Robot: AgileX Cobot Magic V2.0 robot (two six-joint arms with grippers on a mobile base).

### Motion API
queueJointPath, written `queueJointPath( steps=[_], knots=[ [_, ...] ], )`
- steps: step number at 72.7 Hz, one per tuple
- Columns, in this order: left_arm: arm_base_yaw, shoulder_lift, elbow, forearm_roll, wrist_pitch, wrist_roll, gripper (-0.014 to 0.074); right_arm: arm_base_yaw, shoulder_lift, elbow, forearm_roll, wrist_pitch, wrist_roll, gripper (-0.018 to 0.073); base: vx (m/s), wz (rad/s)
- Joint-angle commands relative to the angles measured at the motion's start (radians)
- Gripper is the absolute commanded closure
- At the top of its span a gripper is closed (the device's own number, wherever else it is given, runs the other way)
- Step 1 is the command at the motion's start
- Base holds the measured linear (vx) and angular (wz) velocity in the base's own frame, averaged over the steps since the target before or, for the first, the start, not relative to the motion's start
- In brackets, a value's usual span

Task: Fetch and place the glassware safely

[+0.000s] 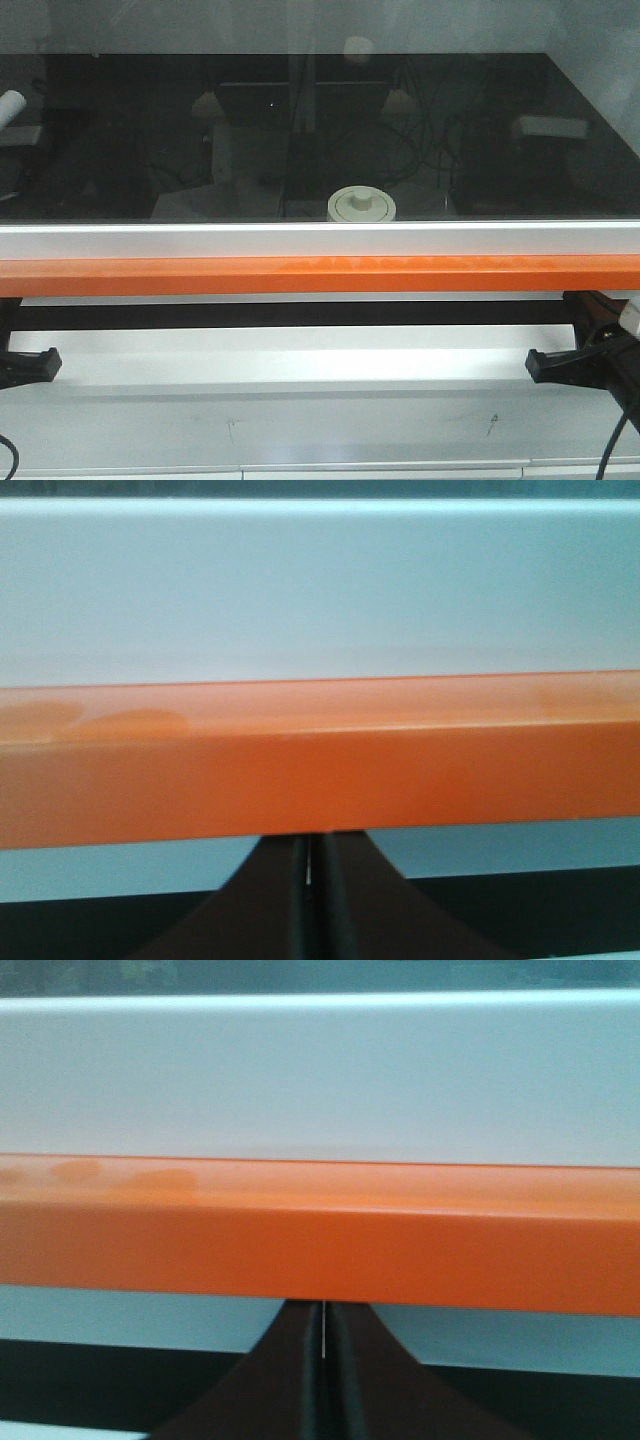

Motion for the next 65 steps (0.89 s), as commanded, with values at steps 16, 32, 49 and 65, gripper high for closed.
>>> queueJointPath(
  steps=[16,32,49,65],
  knots=[
    [-0.002,-0.009,-0.043,-0.009,-0.098,-0.001,0.0603,0.000,0.033,-0.107,-0.073,-0.197,-0.009,0.0559,0.00,0.00],
    [-0.002,-0.011,-0.108,-0.007,-0.060,-0.005,0.0603,0.000,0.033,-0.151,-0.103,-0.177,0.000,0.0559,0.00,-0.01],
    [-0.002,-0.011,-0.115,-0.006,-0.096,-0.007,0.0603,0.000,0.024,-0.161,-0.116,-0.186,0.009,0.0559,-0.02,0.01],
    [-0.002,-0.024,-0.115,-0.001,-0.122,-0.011,0.0603,0.000,-0.023,-0.161,-0.108,-0.186,0.002,0.0554,-0.01,0.01]
  ],
)
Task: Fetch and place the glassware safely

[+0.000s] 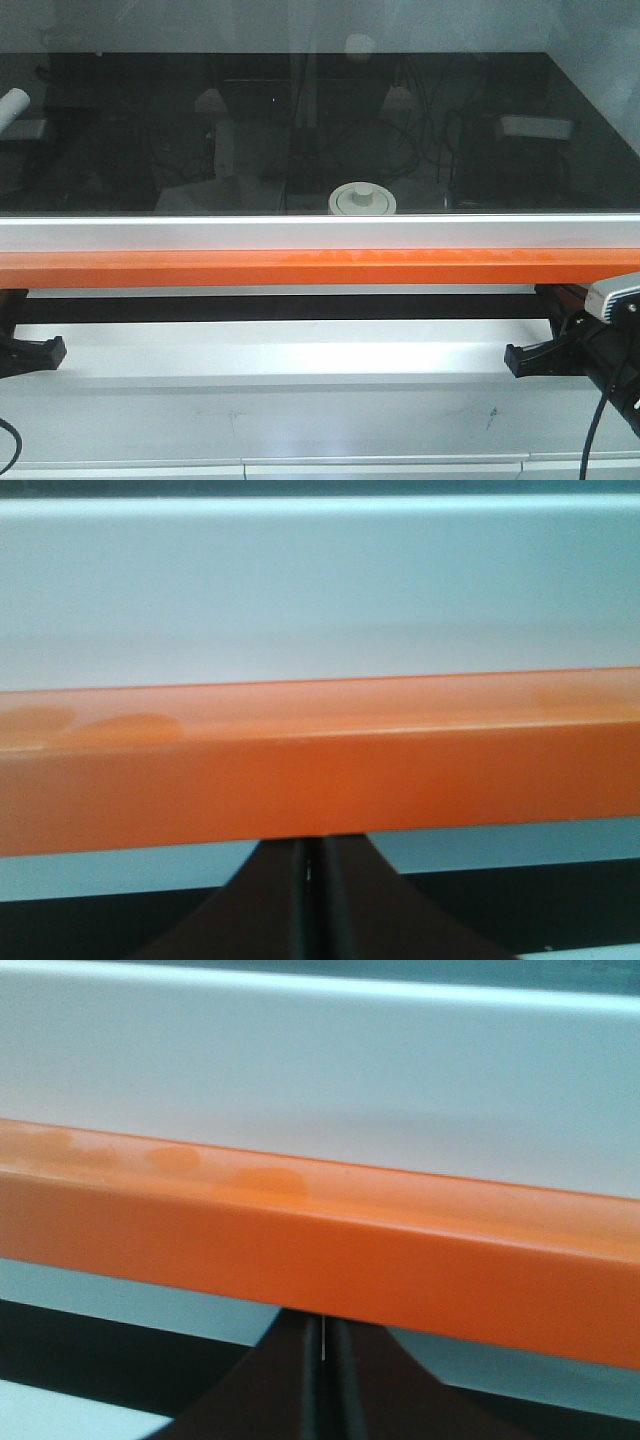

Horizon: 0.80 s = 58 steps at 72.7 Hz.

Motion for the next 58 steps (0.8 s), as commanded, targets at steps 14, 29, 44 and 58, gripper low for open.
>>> queueJointPath(
  steps=[14,29,44,58],
  knots=[
    [-0.002,-0.081,-0.059,-0.010,-0.187,-0.011,0.0603,-0.003,-0.092,-0.082,0.064,-0.274,-0.006,0.0552,0.00,0.00],
    [-0.002,-0.124,-0.059,-0.010,-0.160,-0.011,0.0603,-0.003,-0.119,-0.082,0.064,-0.270,-0.006,0.0549,0.00,0.00],
    [-0.002,-0.177,-0.095,-0.009,-0.088,-0.011,0.0603,-0.003,-0.155,-0.082,0.064,-0.255,-0.006,0.0546,0.00,0.00],
    [-0.002,-0.240,-0.169,-0.009,0.008,-0.011,0.0603,-0.003,-0.203,-0.089,0.064,-0.213,0.000,0.0543,0.00,0.00]
  ],
)
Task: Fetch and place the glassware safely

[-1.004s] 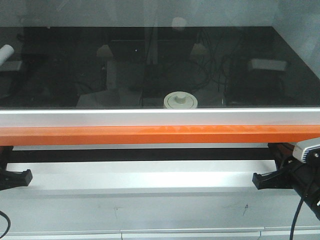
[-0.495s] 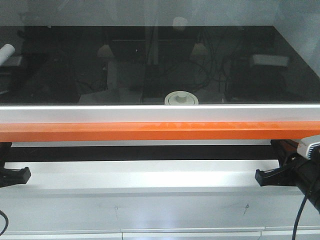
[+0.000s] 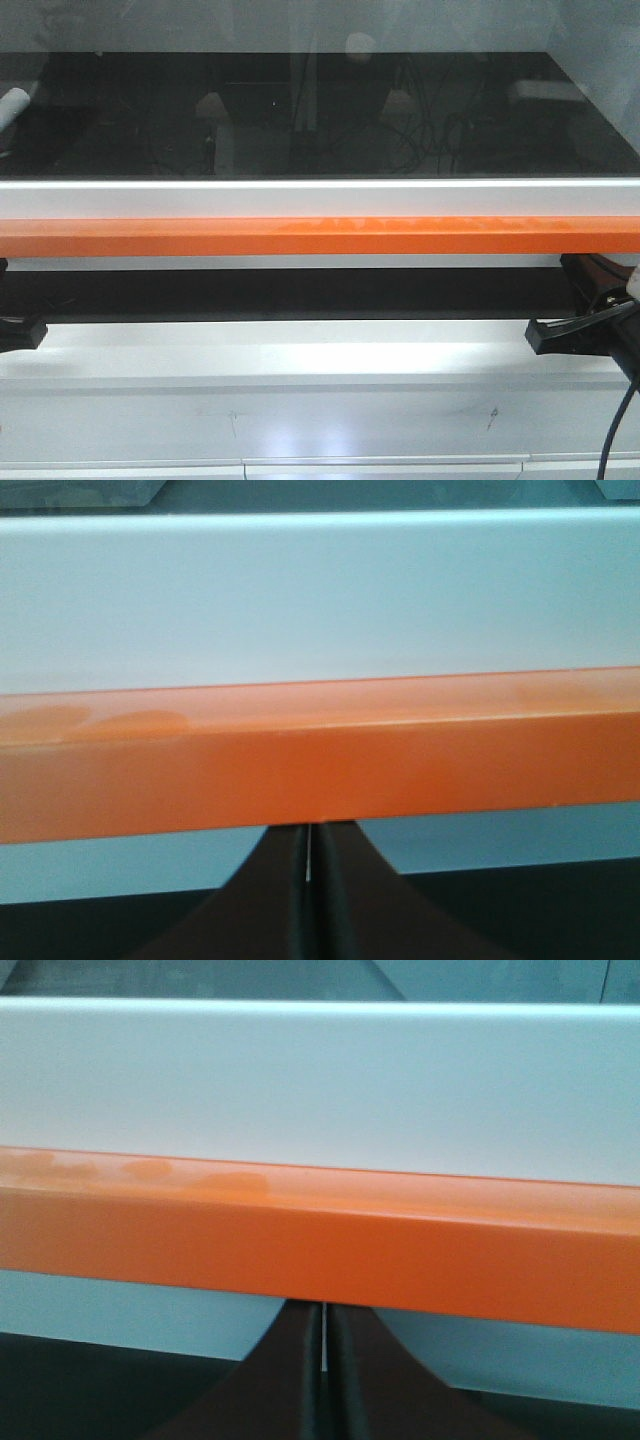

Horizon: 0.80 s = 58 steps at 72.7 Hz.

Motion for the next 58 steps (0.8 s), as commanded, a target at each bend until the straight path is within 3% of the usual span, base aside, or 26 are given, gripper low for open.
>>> queueJointPath(
  steps=[1,40,58],
  knots=[
    [-0.002,-0.061,-0.092,-0.014,-0.184,-0.009,0.0603,-0.003,-0.062,-0.074,0.007,-0.240,0.000,0.0543,0.00,0.00],
    [-0.002,-0.258,-0.139,-0.013,0.054,-0.009,0.0603,-0.002,-0.272,-0.161,0.001,0.072,0.016,0.0539,0.00,0.00],
    [-0.031,-0.426,-0.126,-0.012,0.320,-0.007,0.0603,-0.002,-0.442,-0.116,-0.004,0.309,0.070,0.0539,0.00,0.00]
  ],
)
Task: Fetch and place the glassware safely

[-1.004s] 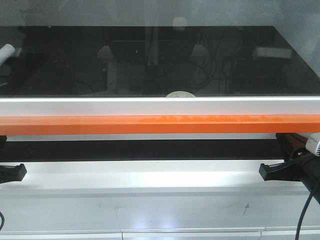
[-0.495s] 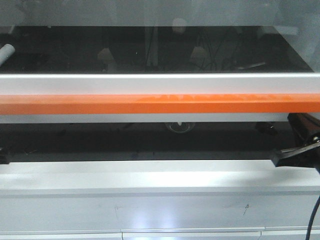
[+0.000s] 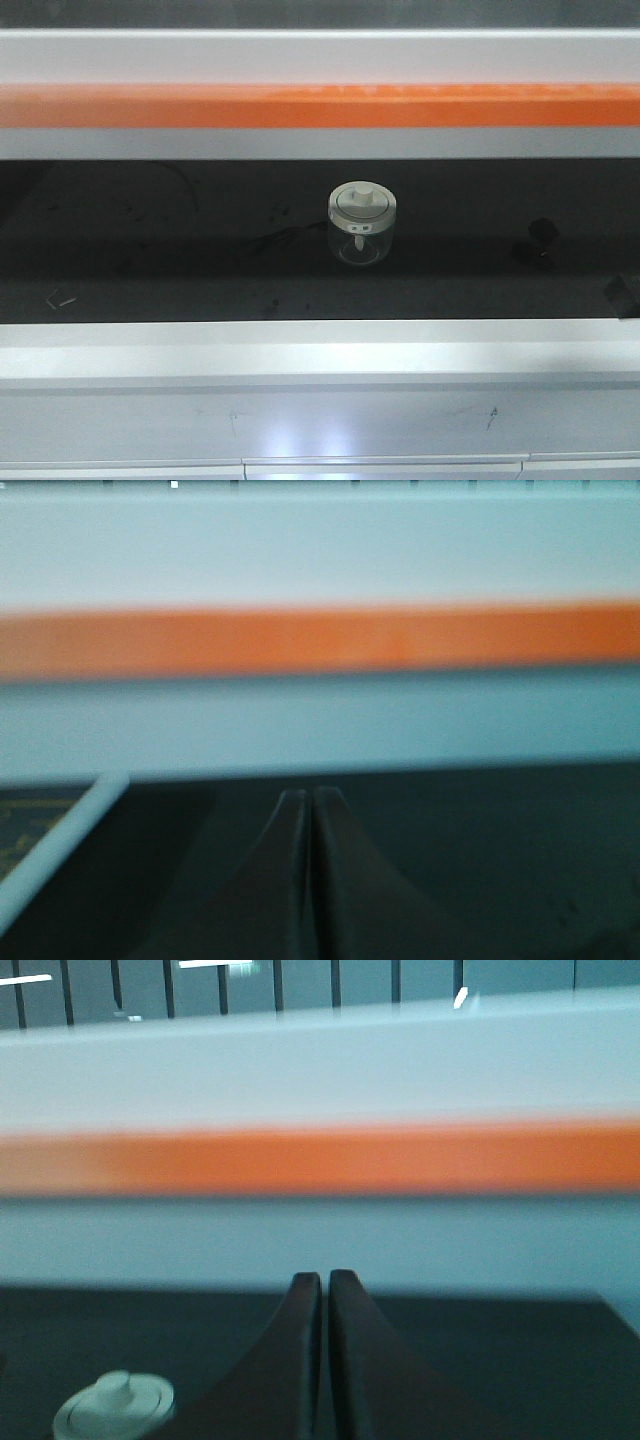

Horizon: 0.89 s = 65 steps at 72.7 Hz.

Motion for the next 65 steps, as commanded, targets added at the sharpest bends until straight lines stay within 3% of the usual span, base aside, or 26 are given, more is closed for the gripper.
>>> queueJointPath(
  steps=[1,17,32,65],
  knots=[
    [-0.023,-0.070,-0.016,-0.010,0.032,-0.006,0.0603,-0.002,-0.076,0.008,-0.012,0.017,0.014,0.0539,0.00,0.00],
    [-0.042,-0.258,0.094,0.033,0.123,-0.007,0.0603,-0.002,-0.255,0.131,-0.025,0.067,0.024,0.0539,0.00,0.00],
    [-0.042,-0.396,0.121,0.032,0.309,-0.007,0.0603,-0.002,-0.361,0.140,-0.031,0.272,0.077,0.0539,0.00,0.00],
    [-0.042,-0.411,0.121,0.032,0.371,-0.007,0.0603,-0.002,-0.367,0.140,-0.031,0.238,0.065,0.0534,0.00,0.00]
  ],
)
